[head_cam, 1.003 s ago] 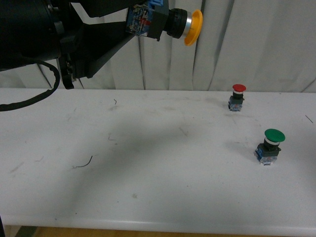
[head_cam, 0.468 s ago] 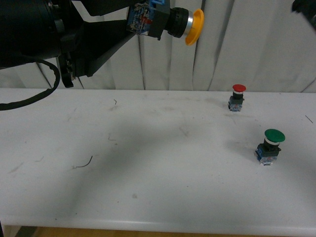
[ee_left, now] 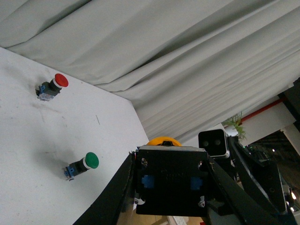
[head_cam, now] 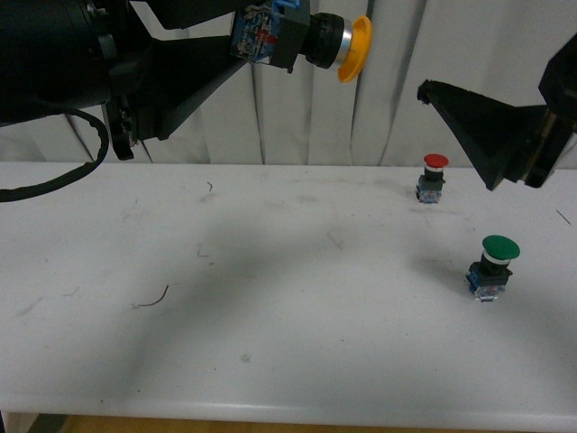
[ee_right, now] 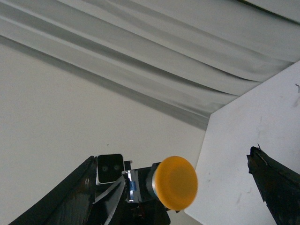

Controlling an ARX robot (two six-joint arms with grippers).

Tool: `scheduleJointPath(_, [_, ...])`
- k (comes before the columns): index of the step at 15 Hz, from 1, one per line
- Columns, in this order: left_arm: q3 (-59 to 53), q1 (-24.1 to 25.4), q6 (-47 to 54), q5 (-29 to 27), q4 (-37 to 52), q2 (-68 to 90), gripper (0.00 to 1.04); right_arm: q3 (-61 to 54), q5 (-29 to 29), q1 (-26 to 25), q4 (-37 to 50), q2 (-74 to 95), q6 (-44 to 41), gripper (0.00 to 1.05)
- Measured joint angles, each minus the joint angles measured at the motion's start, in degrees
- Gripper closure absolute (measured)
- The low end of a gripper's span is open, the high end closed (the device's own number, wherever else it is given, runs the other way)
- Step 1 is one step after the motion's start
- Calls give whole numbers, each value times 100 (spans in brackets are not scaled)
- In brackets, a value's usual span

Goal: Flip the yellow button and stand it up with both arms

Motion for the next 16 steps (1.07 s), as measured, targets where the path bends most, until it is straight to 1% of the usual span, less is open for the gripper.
scheduleJointPath(4, [0, 0, 13, 4, 37, 0, 69, 175, 66, 415, 0, 275, 164, 6])
scheduleJointPath(7, [0, 9, 15, 39, 39, 0, 69, 326, 70, 614, -9, 446, 208, 6])
scheduleJointPath(14, [0, -2, 13, 42, 59, 0, 69, 584, 247, 785, -20, 741, 566, 6])
scheduleJointPath(15, [0, -2, 13, 44, 61, 0, 69, 597, 264, 815, -9, 741, 605, 7])
scheduleJointPath(16, [0, -2, 13, 44, 74, 0, 69, 614, 273, 839, -7, 743, 610, 10])
